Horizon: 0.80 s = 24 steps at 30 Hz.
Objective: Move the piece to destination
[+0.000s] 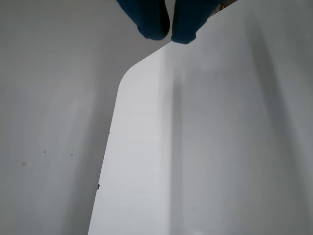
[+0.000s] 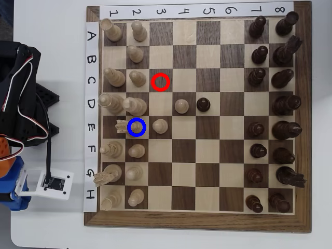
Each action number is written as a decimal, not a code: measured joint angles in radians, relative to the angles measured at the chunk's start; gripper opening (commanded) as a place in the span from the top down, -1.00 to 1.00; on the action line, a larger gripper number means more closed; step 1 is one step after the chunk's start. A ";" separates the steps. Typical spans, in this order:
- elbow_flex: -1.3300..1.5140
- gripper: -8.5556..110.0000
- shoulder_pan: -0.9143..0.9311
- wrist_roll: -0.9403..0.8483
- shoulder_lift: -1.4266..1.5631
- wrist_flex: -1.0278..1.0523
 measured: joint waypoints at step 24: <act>0.000 0.86 -0.002 0.000 0.000 0.049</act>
